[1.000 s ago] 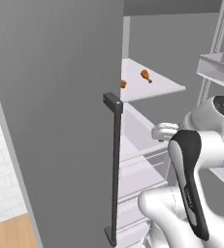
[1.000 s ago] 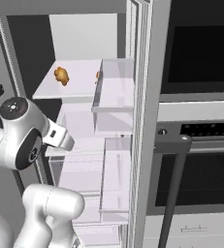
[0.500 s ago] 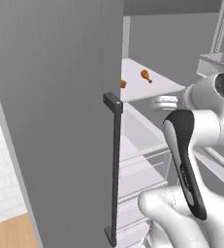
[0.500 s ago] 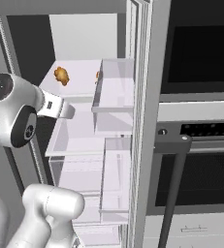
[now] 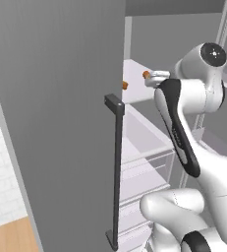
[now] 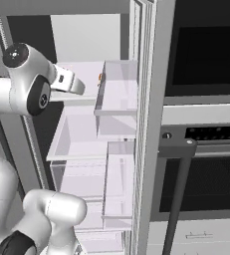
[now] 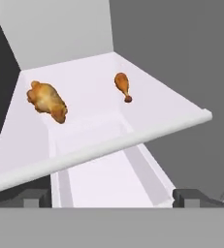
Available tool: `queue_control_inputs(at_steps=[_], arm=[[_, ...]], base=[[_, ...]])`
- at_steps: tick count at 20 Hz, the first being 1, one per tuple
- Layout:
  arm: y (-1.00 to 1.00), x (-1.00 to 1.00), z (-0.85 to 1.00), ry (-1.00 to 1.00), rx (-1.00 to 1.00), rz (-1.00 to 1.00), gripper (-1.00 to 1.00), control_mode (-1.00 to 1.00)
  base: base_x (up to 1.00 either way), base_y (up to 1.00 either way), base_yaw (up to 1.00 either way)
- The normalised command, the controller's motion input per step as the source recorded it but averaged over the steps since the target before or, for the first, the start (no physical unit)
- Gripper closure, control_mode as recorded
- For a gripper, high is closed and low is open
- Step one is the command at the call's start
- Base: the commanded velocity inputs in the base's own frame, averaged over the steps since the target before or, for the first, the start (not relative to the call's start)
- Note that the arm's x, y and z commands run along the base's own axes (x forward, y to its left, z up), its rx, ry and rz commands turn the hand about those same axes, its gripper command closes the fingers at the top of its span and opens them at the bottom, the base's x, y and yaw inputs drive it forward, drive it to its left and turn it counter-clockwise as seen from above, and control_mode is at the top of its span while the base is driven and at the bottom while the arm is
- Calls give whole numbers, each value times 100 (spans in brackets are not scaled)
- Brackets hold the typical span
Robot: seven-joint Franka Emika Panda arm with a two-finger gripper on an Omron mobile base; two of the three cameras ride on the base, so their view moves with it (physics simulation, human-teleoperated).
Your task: Place one mushroom and one chicken drumstick in each tupperware on the nearby counter, to pack two identical lunches.
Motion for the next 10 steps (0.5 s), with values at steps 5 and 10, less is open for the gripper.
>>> queue_control_inputs(at_steps=[5,10], arm=[[-20,65,0,3,0,-2,-100,-100],[-18,57,-12,0,0,0,-100,-100]], base=[[0,0,0],[0,0,0]])
